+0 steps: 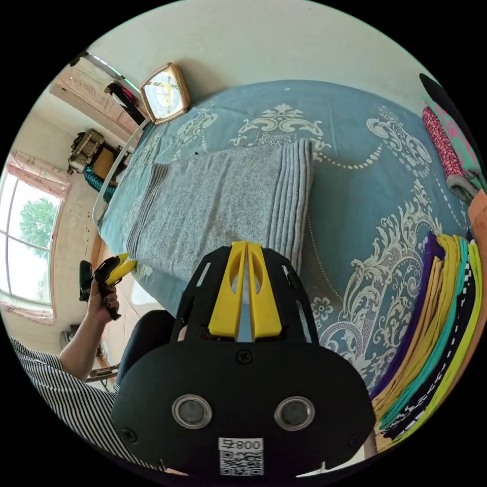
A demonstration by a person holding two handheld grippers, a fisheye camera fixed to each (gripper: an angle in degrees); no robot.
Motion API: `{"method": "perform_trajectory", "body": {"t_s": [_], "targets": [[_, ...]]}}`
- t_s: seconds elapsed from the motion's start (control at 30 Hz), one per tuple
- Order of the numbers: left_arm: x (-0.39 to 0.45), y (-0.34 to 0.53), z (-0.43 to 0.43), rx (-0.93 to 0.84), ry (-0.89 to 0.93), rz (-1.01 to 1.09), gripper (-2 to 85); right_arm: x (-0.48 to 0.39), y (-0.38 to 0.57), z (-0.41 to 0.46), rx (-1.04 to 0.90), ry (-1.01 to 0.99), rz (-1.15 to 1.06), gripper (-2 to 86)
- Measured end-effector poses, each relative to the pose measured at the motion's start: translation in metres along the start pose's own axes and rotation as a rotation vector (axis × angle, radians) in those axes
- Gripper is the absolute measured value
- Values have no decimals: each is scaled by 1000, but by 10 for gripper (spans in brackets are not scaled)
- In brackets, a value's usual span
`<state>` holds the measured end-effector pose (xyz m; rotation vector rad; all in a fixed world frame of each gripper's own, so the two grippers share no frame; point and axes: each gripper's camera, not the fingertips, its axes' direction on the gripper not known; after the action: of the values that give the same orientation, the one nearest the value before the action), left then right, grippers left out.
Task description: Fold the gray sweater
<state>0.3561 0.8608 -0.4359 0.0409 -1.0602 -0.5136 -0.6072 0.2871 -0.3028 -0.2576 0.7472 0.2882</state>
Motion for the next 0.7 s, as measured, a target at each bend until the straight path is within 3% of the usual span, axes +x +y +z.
{"method": "perform_trajectory", "body": {"t_s": [0.27, 0.7], "targets": [[-1, 7, 1, -8, 6, 23, 79, -182, -110, 63, -104, -131, -332, 65], [78, 30, 0, -63, -146, 323, 74, -333, -192, 190, -340, 20, -371, 113]]}}
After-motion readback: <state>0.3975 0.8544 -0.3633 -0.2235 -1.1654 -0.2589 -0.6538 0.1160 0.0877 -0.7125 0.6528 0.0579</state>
